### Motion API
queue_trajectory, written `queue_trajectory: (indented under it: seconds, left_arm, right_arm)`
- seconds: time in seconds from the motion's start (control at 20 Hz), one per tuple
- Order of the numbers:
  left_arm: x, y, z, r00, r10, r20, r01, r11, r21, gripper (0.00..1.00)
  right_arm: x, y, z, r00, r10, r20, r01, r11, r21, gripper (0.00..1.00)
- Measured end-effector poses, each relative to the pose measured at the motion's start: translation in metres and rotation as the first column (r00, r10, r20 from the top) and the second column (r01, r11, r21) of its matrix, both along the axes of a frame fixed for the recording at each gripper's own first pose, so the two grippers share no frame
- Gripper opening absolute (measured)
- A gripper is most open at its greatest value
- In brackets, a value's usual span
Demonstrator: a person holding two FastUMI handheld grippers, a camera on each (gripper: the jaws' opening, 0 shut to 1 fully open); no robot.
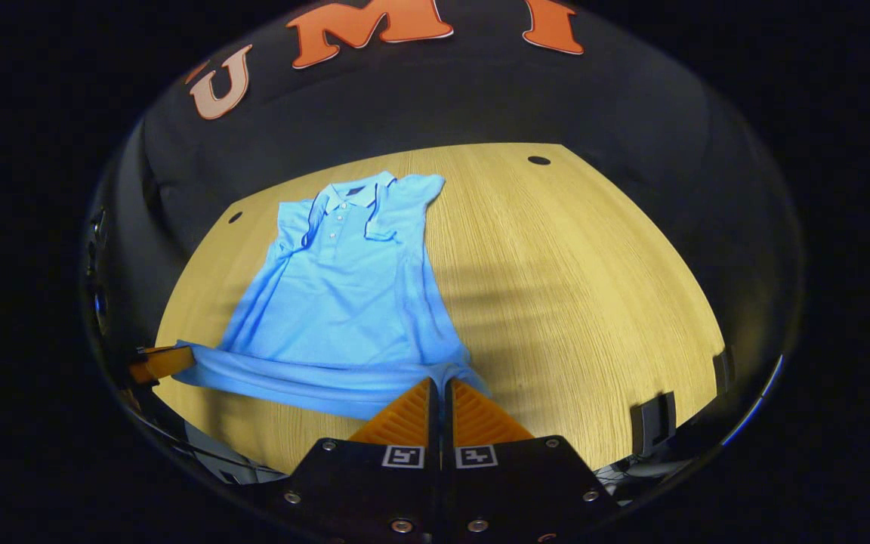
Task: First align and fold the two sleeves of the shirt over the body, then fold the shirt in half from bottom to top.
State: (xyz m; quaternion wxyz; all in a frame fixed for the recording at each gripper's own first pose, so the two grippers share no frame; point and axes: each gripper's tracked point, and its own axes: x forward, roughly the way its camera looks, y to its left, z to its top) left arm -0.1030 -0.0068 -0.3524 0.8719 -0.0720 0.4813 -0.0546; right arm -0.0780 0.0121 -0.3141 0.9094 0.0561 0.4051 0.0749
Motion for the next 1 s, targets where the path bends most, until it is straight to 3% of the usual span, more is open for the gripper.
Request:
queue_trajectory:
  seconds: [0.65,1.0]
  left_arm:
    - [0.121,0.011,0.038,0.988,-0.012,0.151,0.016,1.0,-0.026,0.06]
    - [0.194,0.017,0.037,0.985,-0.015,0.169,0.027,0.998,-0.065,0.06]
  right_arm:
    - [0.104,0.01,0.047,0.995,-0.045,0.089,0.045,0.999,0.009,0.01]
    - [0.164,0.014,0.055,0.992,-0.076,0.105,0.077,0.997,-0.003,0.01]
